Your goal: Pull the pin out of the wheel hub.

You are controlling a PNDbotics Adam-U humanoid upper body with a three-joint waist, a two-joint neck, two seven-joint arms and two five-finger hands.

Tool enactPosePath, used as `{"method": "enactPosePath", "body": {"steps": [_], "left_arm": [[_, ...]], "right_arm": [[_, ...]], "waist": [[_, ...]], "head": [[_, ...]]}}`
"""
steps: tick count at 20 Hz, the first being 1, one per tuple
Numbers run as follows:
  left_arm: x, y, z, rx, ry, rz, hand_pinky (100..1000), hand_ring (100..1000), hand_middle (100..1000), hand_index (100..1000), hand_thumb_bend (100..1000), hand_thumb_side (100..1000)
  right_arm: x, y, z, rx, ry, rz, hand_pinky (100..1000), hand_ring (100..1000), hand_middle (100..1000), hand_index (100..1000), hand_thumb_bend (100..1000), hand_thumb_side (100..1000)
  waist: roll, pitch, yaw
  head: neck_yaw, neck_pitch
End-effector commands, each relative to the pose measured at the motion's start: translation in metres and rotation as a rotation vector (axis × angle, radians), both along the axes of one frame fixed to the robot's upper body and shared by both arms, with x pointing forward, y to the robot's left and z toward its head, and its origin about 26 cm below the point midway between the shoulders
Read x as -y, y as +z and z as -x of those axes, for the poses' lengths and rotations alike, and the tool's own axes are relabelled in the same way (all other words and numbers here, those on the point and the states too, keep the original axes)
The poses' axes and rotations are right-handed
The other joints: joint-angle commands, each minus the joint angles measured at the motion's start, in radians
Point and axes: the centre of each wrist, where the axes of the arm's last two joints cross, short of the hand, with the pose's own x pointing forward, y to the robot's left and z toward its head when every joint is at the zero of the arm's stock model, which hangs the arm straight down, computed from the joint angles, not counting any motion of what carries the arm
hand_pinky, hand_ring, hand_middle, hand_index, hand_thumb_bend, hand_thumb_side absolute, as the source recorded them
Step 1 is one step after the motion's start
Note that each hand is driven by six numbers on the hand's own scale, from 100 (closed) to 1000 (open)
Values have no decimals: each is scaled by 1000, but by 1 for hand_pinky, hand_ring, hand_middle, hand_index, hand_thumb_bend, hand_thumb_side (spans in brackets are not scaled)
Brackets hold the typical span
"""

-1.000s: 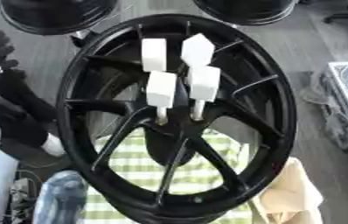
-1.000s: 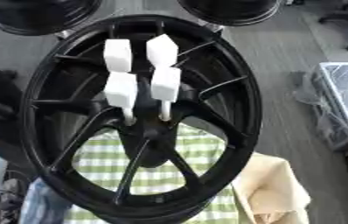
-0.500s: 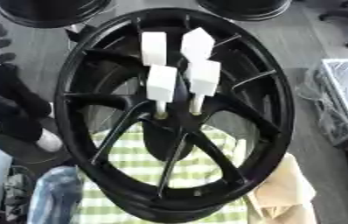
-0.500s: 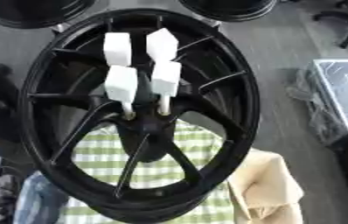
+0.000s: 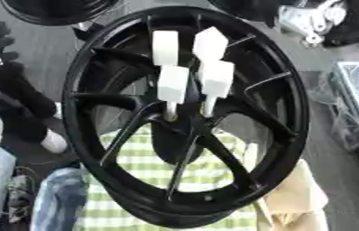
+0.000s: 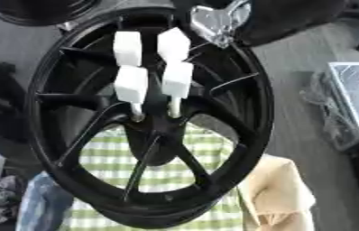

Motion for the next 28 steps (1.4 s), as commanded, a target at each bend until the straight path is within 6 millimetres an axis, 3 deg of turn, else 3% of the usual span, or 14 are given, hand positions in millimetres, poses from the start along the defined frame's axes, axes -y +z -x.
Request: {"method": "enactPosePath", "body": {"steps": [1,7,13,20,28], "left_arm": [[-6,16,1,43,12,-23,747,789,721,755,119,861],[-7,18,1,57,17,-13,747,788,719,754,120,858],[-6,20,1,65,18,-7,747,787,717,753,121,856],[-4,23,1,82,14,-8,747,788,718,754,116,851],[-1,30,3,122,35,-48,747,787,718,754,102,836]], "right_arm": [[-1,3,4,25,4,32,781,722,741,862,100,465],[-5,-9,2,6,-6,88,786,742,747,852,100,484],[-5,-15,1,17,-20,118,792,744,731,860,100,427],[-8,-25,-1,1,-42,149,800,725,736,874,100,458],[-11,-33,-2,-11,-77,154,810,746,753,880,100,472]], "waist": [[3,-15,2],[4,-13,8],[5,-13,11],[10,-8,20],[14,-7,25]], "head": [[1,-3],[-6,-9],[-14,-10],[-61,9],[-73,9]]}}
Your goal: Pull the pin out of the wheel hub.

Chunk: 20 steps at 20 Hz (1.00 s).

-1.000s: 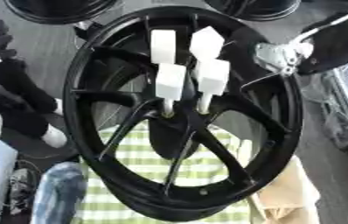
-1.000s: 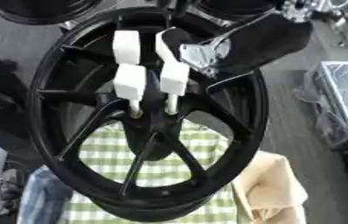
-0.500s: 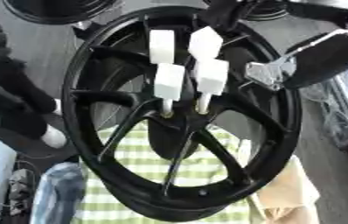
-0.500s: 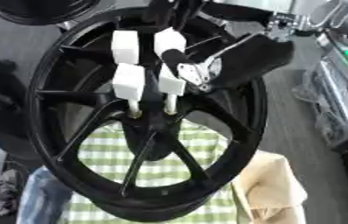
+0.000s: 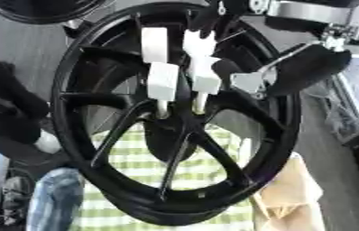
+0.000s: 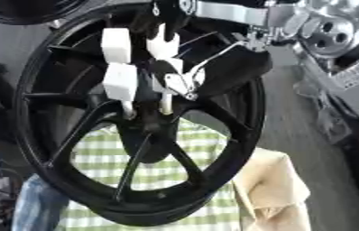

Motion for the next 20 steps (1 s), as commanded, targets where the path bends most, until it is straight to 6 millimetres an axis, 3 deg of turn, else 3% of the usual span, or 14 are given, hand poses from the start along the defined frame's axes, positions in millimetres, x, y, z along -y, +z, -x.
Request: {"method": "enactPosePath", "body": {"steps": [1,20], "left_arm": [[-2,16,2,54,13,-34,747,787,718,754,102,836],[1,17,2,55,6,-40,747,786,714,748,100,836]], "right_arm": [[-1,5,4,25,-8,2,810,747,754,881,100,474],[3,-5,2,45,-95,22,805,722,729,874,128,460]], "waist": [[3,-14,1],[3,-11,4]], "head": [[-6,2],[10,-4]]}}
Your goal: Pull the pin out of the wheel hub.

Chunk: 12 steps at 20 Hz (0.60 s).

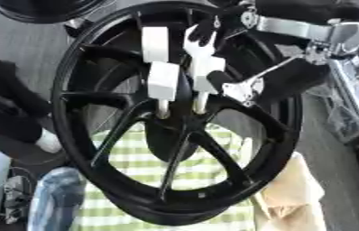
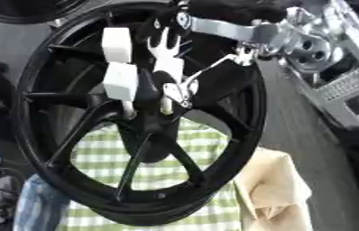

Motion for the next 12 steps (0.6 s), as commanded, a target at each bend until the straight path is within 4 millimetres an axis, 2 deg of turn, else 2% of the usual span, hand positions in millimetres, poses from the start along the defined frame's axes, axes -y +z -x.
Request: {"method": "enactPosePath", "body": {"steps": [1,12], "left_arm": [[-2,12,1,36,2,-22,747,786,714,748,100,836],[-1,11,1,28,-3,-27,747,786,711,743,100,838]], "right_arm": [[5,7,3,38,-24,2,805,722,729,873,132,454],[6,1,-6,44,-58,19,808,725,730,861,147,472]], "waist": [[3,-14,0],[3,-12,0]], "head": [[3,-4],[3,-4]]}}
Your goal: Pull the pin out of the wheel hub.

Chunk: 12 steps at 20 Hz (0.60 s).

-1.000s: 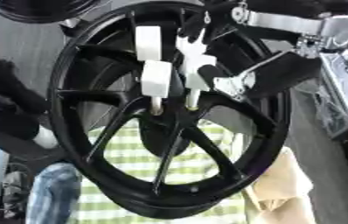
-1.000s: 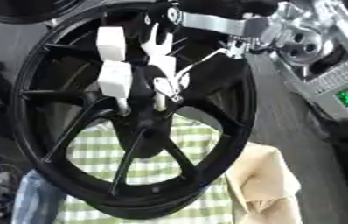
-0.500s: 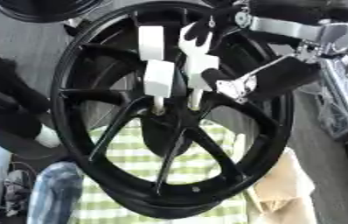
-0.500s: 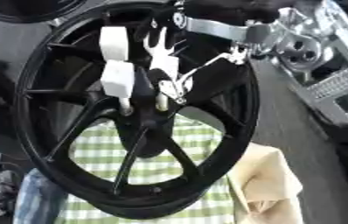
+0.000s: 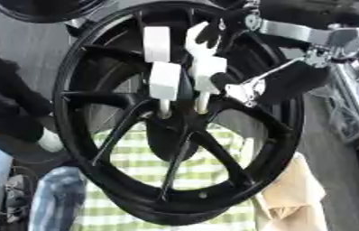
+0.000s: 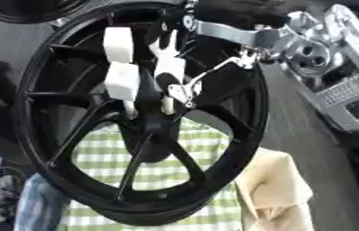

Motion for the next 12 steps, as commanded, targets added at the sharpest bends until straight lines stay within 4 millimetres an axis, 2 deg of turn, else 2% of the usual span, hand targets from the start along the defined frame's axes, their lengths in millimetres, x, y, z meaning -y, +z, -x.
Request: {"method": "enactPosePath", "body": {"steps": [1,12], "left_arm": [[-1,11,1,31,-2,-26,747,786,710,742,100,837],[0,12,1,36,-6,-22,748,786,707,735,100,836]], "right_arm": [[4,6,-2,32,-20,12,808,725,730,860,148,477],[6,-4,-15,15,-47,35,806,720,711,853,139,521]], "waist": [[3,-14,2],[0,-14,13]], "head": [[0,-4],[-4,-2]]}}
